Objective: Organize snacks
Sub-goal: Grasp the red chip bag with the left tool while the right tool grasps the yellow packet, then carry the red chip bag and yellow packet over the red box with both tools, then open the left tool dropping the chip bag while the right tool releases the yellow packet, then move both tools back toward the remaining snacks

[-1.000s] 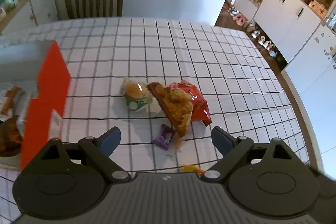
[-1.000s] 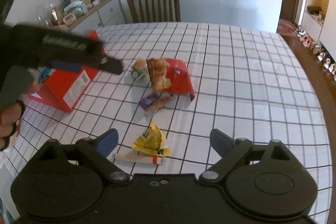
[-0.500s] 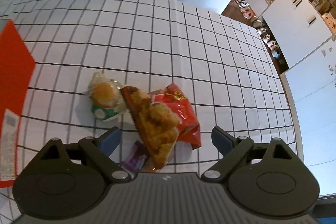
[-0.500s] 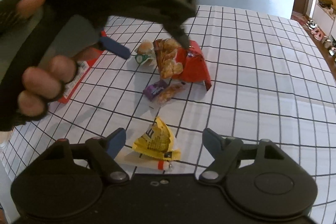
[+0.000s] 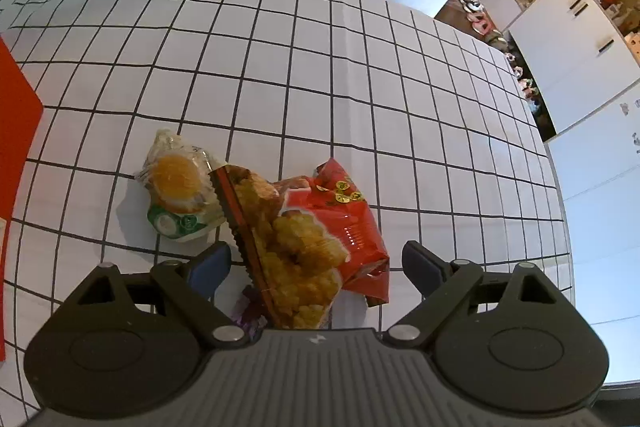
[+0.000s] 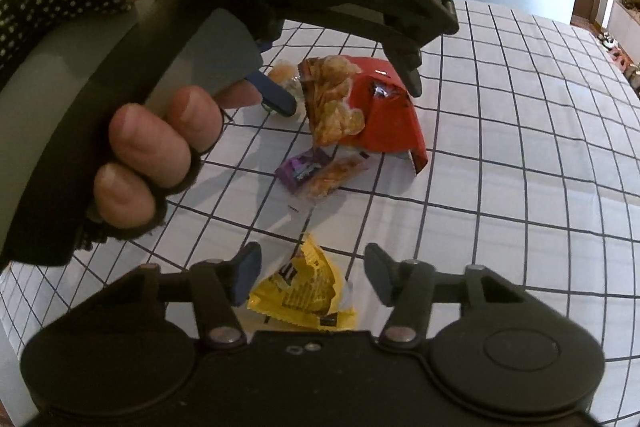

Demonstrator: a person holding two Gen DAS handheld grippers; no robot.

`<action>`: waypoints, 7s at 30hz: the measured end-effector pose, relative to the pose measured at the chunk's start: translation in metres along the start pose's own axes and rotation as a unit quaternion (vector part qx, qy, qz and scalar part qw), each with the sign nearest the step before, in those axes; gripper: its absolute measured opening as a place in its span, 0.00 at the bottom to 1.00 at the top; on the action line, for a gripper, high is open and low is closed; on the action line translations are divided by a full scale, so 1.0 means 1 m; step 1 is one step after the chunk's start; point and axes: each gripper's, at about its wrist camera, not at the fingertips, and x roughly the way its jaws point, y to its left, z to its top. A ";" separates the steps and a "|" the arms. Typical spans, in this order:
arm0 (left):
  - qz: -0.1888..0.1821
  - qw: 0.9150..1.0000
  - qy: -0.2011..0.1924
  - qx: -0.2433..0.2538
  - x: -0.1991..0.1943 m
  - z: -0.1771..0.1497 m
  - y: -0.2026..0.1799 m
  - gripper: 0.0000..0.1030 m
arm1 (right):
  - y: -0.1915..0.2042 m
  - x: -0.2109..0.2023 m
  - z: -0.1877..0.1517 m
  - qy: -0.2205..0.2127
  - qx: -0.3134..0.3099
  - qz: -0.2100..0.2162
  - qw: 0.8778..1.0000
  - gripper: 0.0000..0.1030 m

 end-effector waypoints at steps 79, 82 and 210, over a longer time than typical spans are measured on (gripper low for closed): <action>0.028 0.992 -0.120 -0.002 -0.252 -0.046 0.216 0.70 | 0.158 -0.087 0.095 -0.097 -0.057 0.026 0.993 0.27; 0.036 0.992 -0.122 -0.008 -0.255 -0.040 0.236 0.70 | 0.172 -0.080 0.102 -0.098 -0.059 0.025 0.993 0.27; 0.062 0.989 -0.122 0.057 -0.168 -0.073 0.062 0.99 | 0.027 -0.132 -0.016 -0.145 -0.011 -0.072 0.987 0.97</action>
